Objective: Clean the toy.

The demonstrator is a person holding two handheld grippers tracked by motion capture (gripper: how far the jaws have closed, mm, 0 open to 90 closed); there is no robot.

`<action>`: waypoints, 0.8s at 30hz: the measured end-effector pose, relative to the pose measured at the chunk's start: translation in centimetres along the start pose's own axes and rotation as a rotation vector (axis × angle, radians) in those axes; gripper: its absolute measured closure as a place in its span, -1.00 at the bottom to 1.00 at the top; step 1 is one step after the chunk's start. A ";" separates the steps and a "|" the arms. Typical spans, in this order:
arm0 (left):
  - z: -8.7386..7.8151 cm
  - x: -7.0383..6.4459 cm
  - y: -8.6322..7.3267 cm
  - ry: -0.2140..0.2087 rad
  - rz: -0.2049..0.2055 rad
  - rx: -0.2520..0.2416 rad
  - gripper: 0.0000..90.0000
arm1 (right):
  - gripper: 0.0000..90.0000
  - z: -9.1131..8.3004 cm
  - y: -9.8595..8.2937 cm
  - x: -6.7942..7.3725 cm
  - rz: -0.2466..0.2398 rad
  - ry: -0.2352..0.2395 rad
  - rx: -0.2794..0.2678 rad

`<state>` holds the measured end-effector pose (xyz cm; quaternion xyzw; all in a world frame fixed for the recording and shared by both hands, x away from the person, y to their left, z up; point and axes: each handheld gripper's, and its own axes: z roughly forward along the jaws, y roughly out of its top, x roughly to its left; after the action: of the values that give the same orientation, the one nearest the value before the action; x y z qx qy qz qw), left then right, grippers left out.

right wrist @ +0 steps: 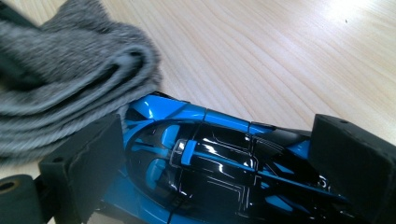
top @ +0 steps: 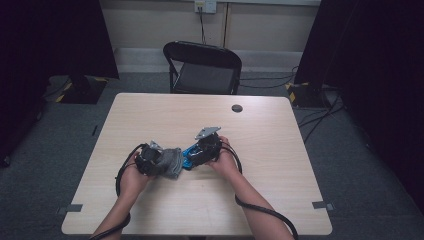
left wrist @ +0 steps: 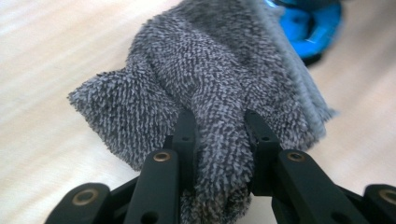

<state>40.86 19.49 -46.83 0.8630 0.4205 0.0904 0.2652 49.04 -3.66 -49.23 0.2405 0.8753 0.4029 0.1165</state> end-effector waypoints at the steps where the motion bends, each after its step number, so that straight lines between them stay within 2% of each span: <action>1: -0.1 -0.3 -0.2 -0.015 0.003 -0.002 0.56 | -0.92 0.0 0.0 0.0 0.001 0.000 0.004; 6: -0.4 -1.4 -0.7 -0.067 0.035 0.008 0.56 | -0.92 0.0 0.1 0.0 0.002 -0.002 0.008; 11: -0.5 -2.4 -0.8 -0.094 0.061 0.013 0.56 | -0.92 0.1 0.2 0.0 0.011 -0.007 0.015; 12: -0.5 -2.9 -0.8 -0.106 0.079 0.014 0.56 | -0.92 0.1 0.2 0.1 0.011 -0.007 0.015; 15: -0.4 -3.5 -0.7 -0.117 0.098 0.007 0.56 | -0.92 0.1 0.1 0.0 0.010 -0.006 0.008; 17: -0.3 -3.7 -0.7 -0.128 0.101 0.002 0.56 | -0.92 0.1 0.2 0.0 0.010 -0.006 0.010; 18: -0.2 -4.1 -0.7 -0.152 0.115 -0.008 0.56 | -0.92 0.1 0.2 0.0 0.010 -0.006 0.009; 19: -0.2 -4.1 -0.7 -0.152 0.115 -0.008 0.56 | -0.92 0.1 0.2 0.0 0.010 -0.006 0.009; 20: 0.0 -4.6 -0.6 -0.174 0.129 -0.016 0.56 | -0.92 0.1 0.1 0.0 0.009 -0.005 0.006; 21: 0.0 -4.9 -0.5 -0.175 0.141 -0.010 0.56 | -0.92 0.1 0.1 0.0 0.010 -0.005 0.006; 24: 0.3 -5.7 -0.2 -0.216 0.157 -0.016 0.56 | -0.92 0.1 0.2 0.0 0.010 -0.004 0.010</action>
<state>37.27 15.12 -46.86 0.8958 0.3200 0.0204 0.3078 49.14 -3.49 -49.15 0.2465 0.8758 0.3986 0.1152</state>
